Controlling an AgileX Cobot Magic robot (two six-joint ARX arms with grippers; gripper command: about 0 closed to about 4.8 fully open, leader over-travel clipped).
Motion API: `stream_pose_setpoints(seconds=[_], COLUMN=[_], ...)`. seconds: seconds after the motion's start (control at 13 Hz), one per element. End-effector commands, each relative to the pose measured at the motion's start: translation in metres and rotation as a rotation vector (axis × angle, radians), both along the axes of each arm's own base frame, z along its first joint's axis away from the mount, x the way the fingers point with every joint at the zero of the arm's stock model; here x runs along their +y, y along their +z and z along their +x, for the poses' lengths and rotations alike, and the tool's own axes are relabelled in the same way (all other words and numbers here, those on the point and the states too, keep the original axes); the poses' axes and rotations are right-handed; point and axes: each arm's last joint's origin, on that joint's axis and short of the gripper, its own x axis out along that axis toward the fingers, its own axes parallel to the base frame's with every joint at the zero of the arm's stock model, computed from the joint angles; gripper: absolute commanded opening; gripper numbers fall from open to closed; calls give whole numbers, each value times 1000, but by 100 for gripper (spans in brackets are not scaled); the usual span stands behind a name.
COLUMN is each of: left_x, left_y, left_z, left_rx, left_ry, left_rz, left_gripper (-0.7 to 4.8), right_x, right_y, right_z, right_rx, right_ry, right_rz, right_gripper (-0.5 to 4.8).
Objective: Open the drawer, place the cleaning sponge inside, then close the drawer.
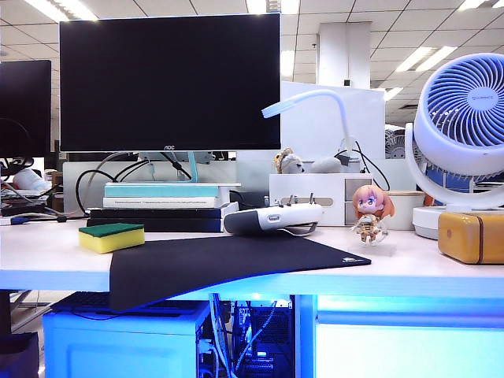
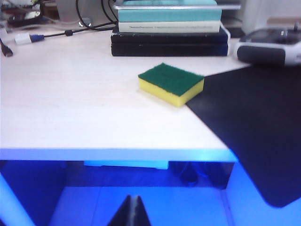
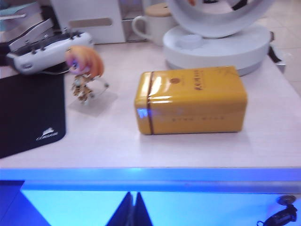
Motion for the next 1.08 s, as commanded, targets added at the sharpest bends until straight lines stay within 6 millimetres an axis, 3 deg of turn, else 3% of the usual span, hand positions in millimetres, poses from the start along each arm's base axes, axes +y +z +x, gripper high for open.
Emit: stream_pose_setpoints(seconds=[0.08, 0.31, 0.54, 0.69, 0.85, 1.08], left_x=[1, 1, 3, 5, 5, 2], left_y=[2, -3, 16, 51, 71, 131], left_z=[0, 0, -3, -10, -9, 14], left_rx=[-22, 26, -25, -87, -92, -33], left_ry=[25, 29, 129, 158, 157, 134], left_rz=[-16, -22, -197, -232, -232, -153], left_gripper=[-6, -6, -6, -6, -6, -6], right_x=[0, 0, -2, -4, -4, -4], right_y=[1, 3, 31, 62, 73, 104], right_z=[0, 0, -4, -12, -15, -18], right_rx=[-19, -32, -149, -227, -242, -268], right_ry=[-19, -19, -65, -126, -121, -122], right_rz=[7, 10, 100, 210, 237, 332], right_gripper=[-5, -5, -5, -5, -5, -5])
